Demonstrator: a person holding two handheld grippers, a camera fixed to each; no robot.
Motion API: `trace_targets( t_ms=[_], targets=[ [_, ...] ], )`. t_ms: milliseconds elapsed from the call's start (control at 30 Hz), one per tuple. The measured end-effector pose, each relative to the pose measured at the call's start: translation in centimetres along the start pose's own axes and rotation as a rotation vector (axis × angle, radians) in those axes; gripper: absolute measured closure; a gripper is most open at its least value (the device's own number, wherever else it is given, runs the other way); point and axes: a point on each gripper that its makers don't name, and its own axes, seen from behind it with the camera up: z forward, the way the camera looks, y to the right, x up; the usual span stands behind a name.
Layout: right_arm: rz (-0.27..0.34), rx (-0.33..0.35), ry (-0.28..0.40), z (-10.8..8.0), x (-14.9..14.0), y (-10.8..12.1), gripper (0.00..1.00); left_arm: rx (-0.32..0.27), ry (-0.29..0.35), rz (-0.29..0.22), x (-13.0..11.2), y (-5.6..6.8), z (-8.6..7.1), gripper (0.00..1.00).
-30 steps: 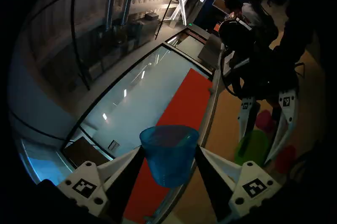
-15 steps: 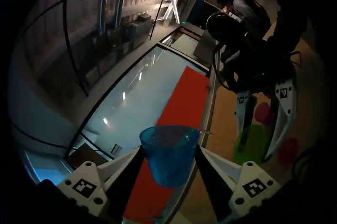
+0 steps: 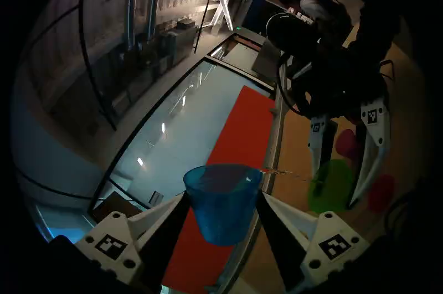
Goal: Pour water
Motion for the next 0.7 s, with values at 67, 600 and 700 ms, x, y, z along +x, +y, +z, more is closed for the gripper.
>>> trace_targets(
  t_ms=[67,600,700],
  targets=[
    [0.000,0.000,0.001,0.03,0.04,0.00,0.11,0.002,0.001,0.005,0.10,0.00,0.00,0.17],
    [-0.003,-0.002,0.004,-0.09,0.11,0.02,0.11,0.008,-0.003,0.033,0.13,-0.16,-0.25,0.17],
    [-0.004,-0.004,0.005,-0.09,0.10,0.05,0.11,0.009,-0.004,0.036,0.15,-0.11,-0.28,0.17]
  ],
)
